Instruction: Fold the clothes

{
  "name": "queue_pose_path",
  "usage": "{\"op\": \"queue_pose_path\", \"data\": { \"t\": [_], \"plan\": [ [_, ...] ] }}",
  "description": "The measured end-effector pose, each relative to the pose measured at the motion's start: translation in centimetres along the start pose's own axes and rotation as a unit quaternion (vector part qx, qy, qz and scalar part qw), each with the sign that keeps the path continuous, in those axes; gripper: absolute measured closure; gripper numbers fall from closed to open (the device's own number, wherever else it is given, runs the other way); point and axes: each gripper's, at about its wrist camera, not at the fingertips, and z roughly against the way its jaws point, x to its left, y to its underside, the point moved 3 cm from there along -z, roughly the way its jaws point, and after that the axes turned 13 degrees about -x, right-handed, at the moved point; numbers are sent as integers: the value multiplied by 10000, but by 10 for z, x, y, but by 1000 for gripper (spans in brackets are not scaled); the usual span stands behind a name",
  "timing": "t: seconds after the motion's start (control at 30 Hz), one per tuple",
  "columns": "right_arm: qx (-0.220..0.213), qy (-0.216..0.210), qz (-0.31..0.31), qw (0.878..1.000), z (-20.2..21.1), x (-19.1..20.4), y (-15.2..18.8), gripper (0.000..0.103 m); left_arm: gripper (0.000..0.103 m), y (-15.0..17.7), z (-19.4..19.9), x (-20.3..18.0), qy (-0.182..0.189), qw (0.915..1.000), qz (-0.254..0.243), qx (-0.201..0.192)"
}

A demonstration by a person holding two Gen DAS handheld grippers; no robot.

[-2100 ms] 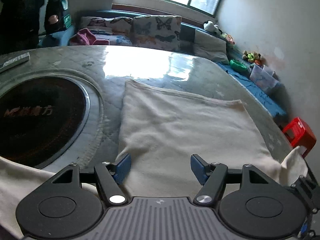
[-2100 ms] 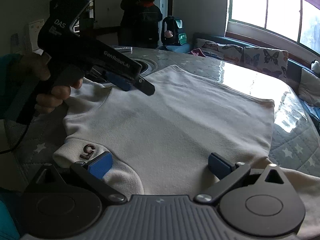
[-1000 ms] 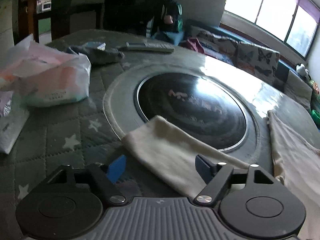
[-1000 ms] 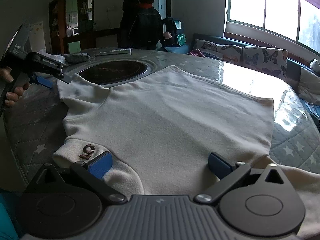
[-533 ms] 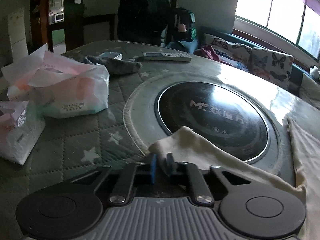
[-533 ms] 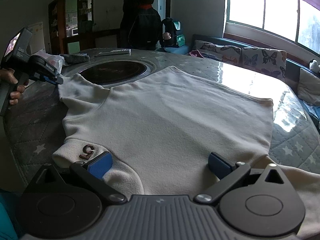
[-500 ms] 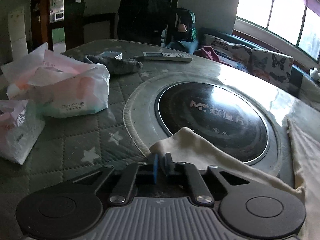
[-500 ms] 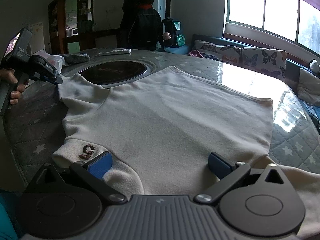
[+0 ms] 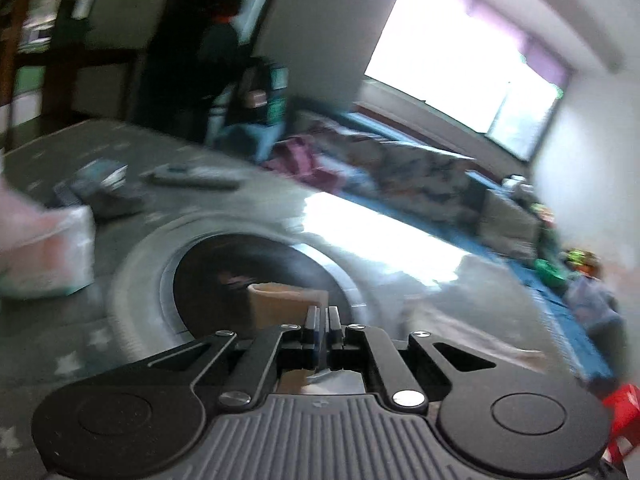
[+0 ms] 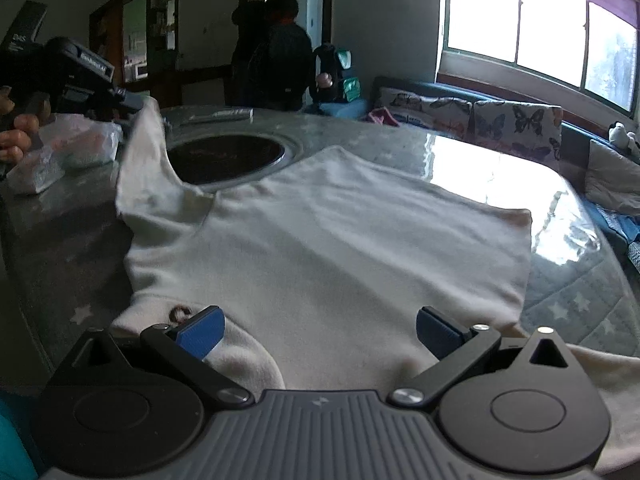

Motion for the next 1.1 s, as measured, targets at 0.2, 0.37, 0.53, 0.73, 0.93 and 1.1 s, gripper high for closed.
{"op": "queue_pose_path", "data": {
  "t": [0.2,0.37,0.53,0.73,0.93,1.1],
  "plan": [
    [-135,39,-123,9998,11,-2,-6,0,101,-3,2,-65,1082,9938,-264,6],
    [-184,85,-184,9996,18,-2,-6,0,98,8,-13,-74,817,9924,-906,156],
    [-193,59,-244,9995,17,-4,-4,0,85,41,-33,-51,148,9840,-1663,618],
    [-183,7,-243,9995,15,0,-4,0,67,74,-55,-30,-289,9681,-2289,974],
    [-145,14,-221,9996,14,3,-5,0,62,84,-74,-16,-220,9650,-2383,1070],
    [-147,24,-191,9997,13,4,-7,0,73,90,-75,-12,-129,9636,-2460,1042]
  ]
}}
